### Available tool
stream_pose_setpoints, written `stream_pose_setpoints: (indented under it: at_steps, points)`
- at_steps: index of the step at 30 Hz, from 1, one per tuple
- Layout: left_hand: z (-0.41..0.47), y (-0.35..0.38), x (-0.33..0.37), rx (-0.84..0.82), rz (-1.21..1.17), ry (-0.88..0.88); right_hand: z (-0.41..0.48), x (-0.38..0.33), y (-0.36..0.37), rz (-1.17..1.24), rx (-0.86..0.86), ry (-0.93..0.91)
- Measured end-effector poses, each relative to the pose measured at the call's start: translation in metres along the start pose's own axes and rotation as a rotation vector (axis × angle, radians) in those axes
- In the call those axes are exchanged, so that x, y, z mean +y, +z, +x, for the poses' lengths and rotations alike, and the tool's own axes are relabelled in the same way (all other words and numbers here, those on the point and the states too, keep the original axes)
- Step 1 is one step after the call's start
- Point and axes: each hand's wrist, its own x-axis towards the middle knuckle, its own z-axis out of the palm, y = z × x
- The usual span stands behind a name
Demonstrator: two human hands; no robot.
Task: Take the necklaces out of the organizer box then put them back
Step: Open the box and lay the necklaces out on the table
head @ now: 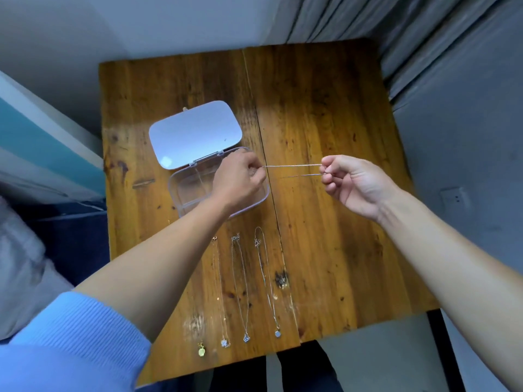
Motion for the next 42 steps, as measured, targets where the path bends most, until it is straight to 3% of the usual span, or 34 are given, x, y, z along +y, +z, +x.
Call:
stream_pose_setpoints:
  at_steps: [3, 8, 12, 18, 22, 25, 29, 34, 42]
  points:
    - [0.003, -0.011, 0.006, -0.043, -0.153, -0.114, 0.0, 0.003, -0.018, 0.025, -0.006, 0.027]
    - [-0.003, -0.046, 0.012, -0.223, -0.68, -0.378, 0.002, 0.02, -0.048, -0.102, 0.08, 0.04]
    - [-0.016, -0.057, 0.016, -0.387, -0.839, -0.377, -0.001, 0.05, -0.063, -0.315, 0.072, 0.126]
    - [-0.029, -0.04, 0.027, -0.459, -1.008, -0.439, -0.012, 0.097, -0.068, -0.48, 0.104, 0.127]
    - [-0.038, -0.022, 0.029, -0.359, -0.619, -0.377, -0.034, 0.128, -0.08, -0.608, 0.092, 0.135]
    - [-0.045, -0.005, 0.028, -0.281, -0.243, -0.239, -0.05, 0.145, -0.09, -0.672, 0.058, 0.162]
    - [-0.054, 0.013, 0.033, -0.313, 0.14, 0.006, -0.069, 0.166, -0.096, -0.764, 0.001, 0.172]
    - [-0.057, 0.035, 0.032, -0.41, 0.335, 0.071, -0.079, 0.186, -0.095, -0.932, -0.02, 0.136]
    - [-0.055, 0.059, 0.036, -0.406, 0.41, 0.142, -0.081, 0.2, -0.077, -1.192, -0.039, 0.049]
